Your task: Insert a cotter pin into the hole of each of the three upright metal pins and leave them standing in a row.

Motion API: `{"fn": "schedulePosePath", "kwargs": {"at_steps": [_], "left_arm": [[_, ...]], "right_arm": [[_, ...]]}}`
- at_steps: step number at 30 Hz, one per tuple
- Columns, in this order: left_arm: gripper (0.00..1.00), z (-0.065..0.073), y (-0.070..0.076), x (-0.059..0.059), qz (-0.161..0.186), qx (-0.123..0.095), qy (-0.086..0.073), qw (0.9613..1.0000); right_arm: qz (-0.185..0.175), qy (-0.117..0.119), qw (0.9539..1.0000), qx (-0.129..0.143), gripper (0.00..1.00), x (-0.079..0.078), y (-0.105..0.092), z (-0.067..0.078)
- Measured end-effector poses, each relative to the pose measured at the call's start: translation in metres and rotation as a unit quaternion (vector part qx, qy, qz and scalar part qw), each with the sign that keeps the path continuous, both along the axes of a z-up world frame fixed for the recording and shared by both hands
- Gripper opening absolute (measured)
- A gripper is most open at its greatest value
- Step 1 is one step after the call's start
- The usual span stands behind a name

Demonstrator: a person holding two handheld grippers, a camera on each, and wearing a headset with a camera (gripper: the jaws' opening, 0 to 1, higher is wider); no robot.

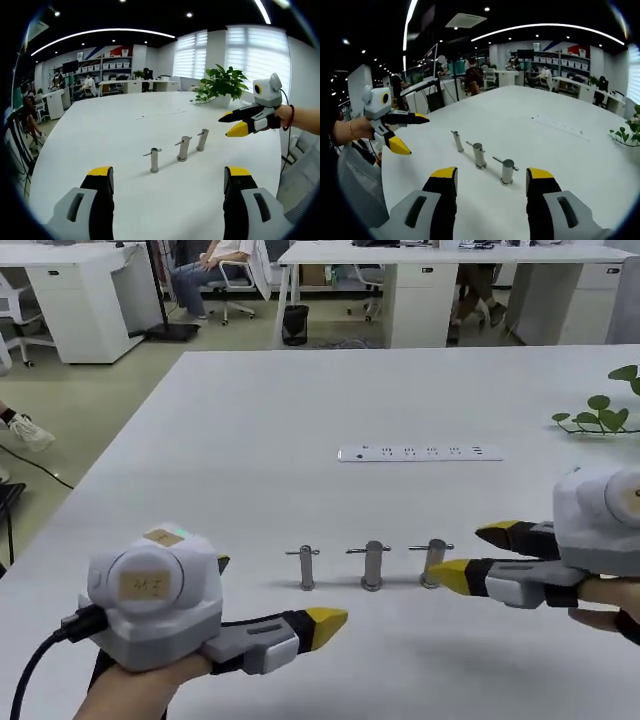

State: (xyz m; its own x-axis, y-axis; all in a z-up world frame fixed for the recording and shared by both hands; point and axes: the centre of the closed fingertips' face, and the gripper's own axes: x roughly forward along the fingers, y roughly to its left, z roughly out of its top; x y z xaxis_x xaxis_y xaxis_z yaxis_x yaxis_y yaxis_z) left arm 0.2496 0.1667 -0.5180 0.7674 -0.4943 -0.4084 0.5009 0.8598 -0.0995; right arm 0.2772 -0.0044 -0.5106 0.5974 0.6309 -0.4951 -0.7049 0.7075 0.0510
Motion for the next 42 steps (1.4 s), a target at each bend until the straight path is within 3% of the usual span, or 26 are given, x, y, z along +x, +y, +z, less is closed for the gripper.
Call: {"fn": "schedulePosePath", "kwargs": {"at_steps": [3,5,8,14,17,22,28,37,42], "left_arm": [[0.9,0.001,0.003,-0.001,0.007,-0.002,-0.001,1.0],[0.9,0.003,0.006,-0.001,0.022,-0.016,-0.001,0.9996],[0.9,0.007,0.009,-0.004,0.04,-0.035,-0.003,0.9986],[0.93,0.013,0.011,-0.011,0.047,-0.044,-0.013,0.9978],[0.95,0.012,0.011,-0.016,0.042,-0.018,-0.019,0.9988],[0.97,0.013,0.011,-0.023,0.039,-0.01,-0.026,0.9989],[0.98,0.014,0.015,-0.024,0.045,-0.016,-0.025,0.9985],[0.96,0.012,0.018,-0.026,0.052,-0.006,-0.025,0.9983],[0.95,0.012,0.021,-0.026,0.055,-0.006,-0.025,0.9981]], "right_arm": [[-0.009,0.002,0.9999,0.01,0.55,-0.007,0.0,0.001],[-0.021,0.002,0.9996,0.02,0.57,-0.011,-0.001,0.001],[-0.025,-0.001,0.9996,0.015,0.63,-0.02,0.0,-0.003],[-0.044,-0.012,0.9989,0.014,0.72,-0.03,-0.004,-0.006],[-0.056,-0.011,0.9982,0.018,0.73,-0.037,-0.007,-0.007],[-0.077,-0.023,0.9965,0.023,0.76,-0.043,-0.009,-0.004],[-0.094,-0.025,0.9946,0.036,0.78,-0.046,-0.009,-0.002],[-0.103,-0.032,0.993,0.047,0.79,-0.048,-0.007,0.003],[-0.103,-0.034,0.9932,0.041,0.79,-0.048,-0.007,0.003]]}}
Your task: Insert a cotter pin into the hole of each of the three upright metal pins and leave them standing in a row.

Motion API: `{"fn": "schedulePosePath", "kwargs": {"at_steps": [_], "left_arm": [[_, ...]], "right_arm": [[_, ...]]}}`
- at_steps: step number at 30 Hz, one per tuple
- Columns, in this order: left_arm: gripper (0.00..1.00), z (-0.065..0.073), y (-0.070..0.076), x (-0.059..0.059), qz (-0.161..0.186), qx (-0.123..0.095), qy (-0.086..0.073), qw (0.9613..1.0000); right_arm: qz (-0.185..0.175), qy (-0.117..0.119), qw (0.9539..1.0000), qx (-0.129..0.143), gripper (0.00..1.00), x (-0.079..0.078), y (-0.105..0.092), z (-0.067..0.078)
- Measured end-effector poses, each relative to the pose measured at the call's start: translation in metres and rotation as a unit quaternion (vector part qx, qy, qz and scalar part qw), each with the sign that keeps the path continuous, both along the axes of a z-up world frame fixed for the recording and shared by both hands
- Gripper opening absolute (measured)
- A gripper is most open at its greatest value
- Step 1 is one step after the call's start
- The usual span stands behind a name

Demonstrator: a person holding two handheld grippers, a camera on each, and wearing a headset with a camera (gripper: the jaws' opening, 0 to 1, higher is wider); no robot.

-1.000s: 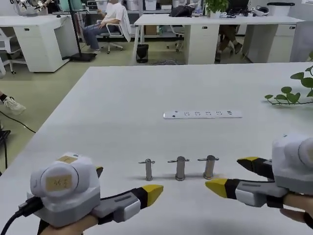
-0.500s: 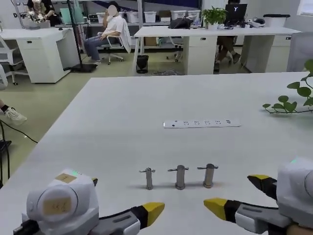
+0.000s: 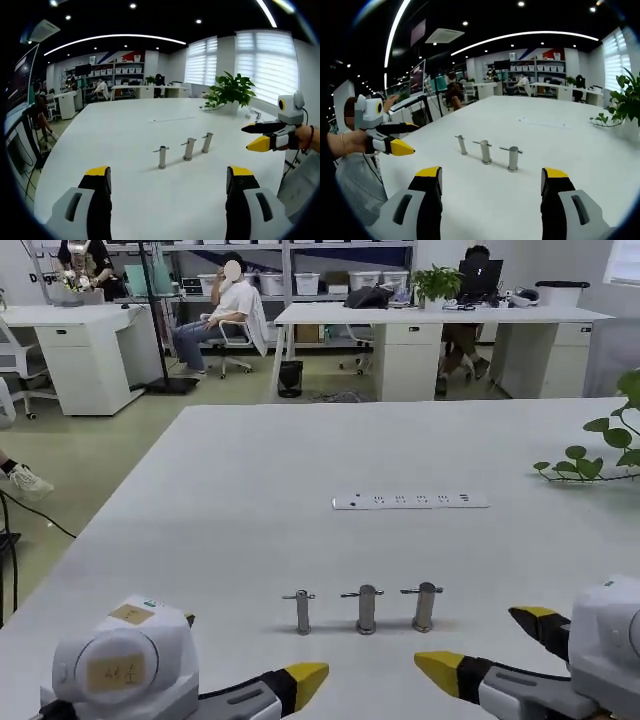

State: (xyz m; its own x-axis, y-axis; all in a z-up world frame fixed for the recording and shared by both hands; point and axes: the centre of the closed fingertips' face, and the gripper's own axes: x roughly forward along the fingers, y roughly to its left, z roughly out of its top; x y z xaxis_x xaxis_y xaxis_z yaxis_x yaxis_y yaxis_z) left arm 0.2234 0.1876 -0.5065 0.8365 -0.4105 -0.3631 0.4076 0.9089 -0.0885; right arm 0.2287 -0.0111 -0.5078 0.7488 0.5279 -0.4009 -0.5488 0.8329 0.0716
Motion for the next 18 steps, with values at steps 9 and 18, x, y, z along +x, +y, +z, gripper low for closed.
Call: {"fn": "schedulePosePath", "kwargs": {"at_steps": [9,18], "left_arm": [[0.94,-0.0001,0.0021,0.0027,0.001,0.0,0.001,1.0],[0.93,0.0001,0.0013,0.0045,-0.001,0.003,0.001,1.0]], "right_arm": [[0.002,0.001,1.0,-0.003,0.78,-0.0005,0.0037,-0.0018],[0.002,0.001,1.0,-0.001,0.78,-0.0003,0.0036,-0.003]]}}
